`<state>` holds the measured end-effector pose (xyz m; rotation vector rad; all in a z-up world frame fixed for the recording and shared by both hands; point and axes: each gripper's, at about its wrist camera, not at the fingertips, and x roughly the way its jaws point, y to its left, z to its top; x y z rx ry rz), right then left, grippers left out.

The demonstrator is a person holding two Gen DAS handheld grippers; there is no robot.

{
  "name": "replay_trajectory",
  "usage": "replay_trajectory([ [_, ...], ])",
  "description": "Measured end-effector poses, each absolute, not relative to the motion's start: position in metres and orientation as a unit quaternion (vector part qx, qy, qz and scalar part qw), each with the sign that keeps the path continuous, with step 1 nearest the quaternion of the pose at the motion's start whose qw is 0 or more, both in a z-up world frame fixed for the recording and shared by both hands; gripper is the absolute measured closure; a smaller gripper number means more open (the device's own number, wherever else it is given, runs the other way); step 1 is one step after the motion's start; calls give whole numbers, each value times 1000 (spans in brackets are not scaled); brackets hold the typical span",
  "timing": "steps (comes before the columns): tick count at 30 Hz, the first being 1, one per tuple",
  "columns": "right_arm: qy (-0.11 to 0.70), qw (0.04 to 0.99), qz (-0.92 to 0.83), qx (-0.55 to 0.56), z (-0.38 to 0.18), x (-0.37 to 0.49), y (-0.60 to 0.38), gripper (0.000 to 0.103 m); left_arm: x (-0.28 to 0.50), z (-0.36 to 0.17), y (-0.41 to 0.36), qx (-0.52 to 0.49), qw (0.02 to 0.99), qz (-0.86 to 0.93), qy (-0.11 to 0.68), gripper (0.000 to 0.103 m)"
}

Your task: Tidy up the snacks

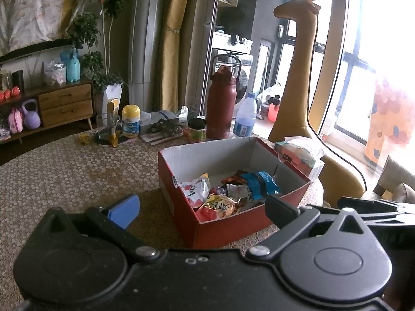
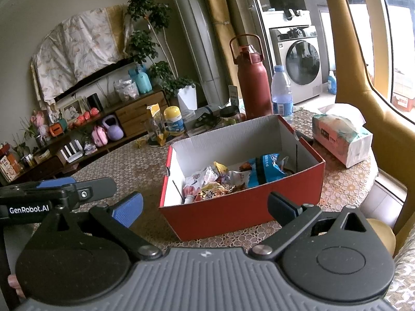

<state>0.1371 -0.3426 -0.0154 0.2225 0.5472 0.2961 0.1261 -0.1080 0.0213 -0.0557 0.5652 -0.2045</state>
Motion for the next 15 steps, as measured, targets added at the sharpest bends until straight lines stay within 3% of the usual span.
replay_trajectory([
  [15, 271, 945, 148, 106, -18, 135, -339, 0, 125, 23, -105, -31, 956, -98, 275, 0],
])
